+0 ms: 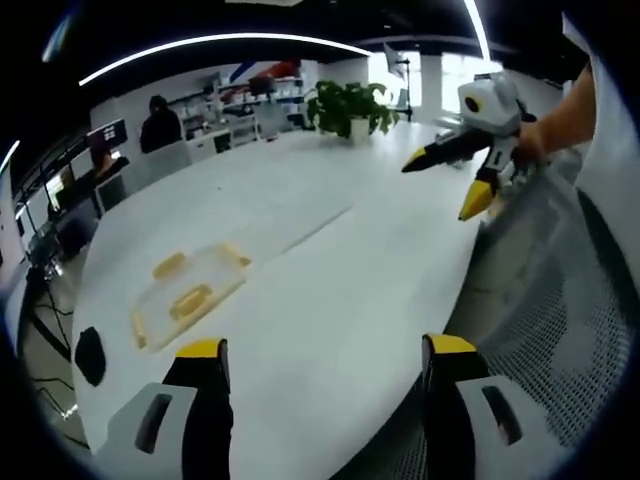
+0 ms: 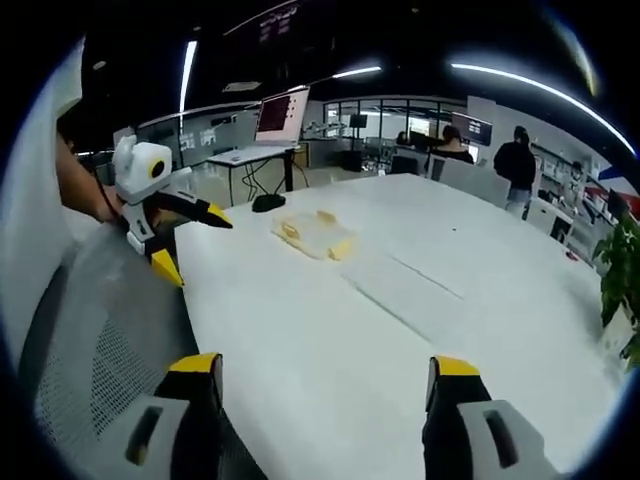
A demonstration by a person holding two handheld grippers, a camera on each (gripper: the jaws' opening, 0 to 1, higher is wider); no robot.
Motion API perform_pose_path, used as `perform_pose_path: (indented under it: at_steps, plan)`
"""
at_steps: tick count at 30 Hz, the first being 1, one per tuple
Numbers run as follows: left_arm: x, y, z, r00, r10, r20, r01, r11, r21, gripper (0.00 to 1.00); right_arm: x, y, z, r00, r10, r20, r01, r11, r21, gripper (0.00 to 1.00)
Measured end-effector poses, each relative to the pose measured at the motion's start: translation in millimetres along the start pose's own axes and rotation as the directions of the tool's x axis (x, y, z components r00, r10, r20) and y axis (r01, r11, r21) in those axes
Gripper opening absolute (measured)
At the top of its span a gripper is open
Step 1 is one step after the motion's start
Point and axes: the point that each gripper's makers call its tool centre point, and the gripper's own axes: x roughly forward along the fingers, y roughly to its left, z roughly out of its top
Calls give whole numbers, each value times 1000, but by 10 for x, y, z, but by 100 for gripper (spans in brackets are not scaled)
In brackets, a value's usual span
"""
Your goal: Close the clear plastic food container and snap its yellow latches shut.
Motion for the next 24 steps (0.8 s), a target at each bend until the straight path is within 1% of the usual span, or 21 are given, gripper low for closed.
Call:
perform_pose_path:
  at_steps: [4, 6, 8, 11, 16, 18, 24]
  plan:
    - [-4, 80, -30, 1000, 6, -12, -6, 1000, 9, 77, 38, -16, 29, 1000, 13, 5, -13, 1000, 14, 84]
    - [-9, 108, -31, 1000, 3, -7, -4, 1000, -14, 77, 63, -10, 39, 1000, 20, 5, -20, 1000, 9, 83]
    - [-6, 88, 4, 1000, -20, 15, 21, 998, -51, 79, 90, -22, 28, 1000, 25, -5, -25, 1000, -1, 83]
    - [8, 102, -24, 1000, -17, -3, 17, 1000, -24, 78, 110, -47, 59, 1000, 28, -5, -28, 1000, 1, 83]
    - [30, 121, -52, 1000, -22, -11, 22, 999, -27, 78, 155, -67, 77, 999, 40, -12, -40, 999, -10, 81]
    - [27, 138, -52, 1000, -22, -13, 21, 999, -26, 78, 169, -78, 96, 999, 37, -15, -37, 999, -18, 79]
    - [23, 228, -62, 1000, -15, -17, 14, 1000, -27, 77, 220, -93, 162, 999, 42, -14, -43, 999, -30, 77]
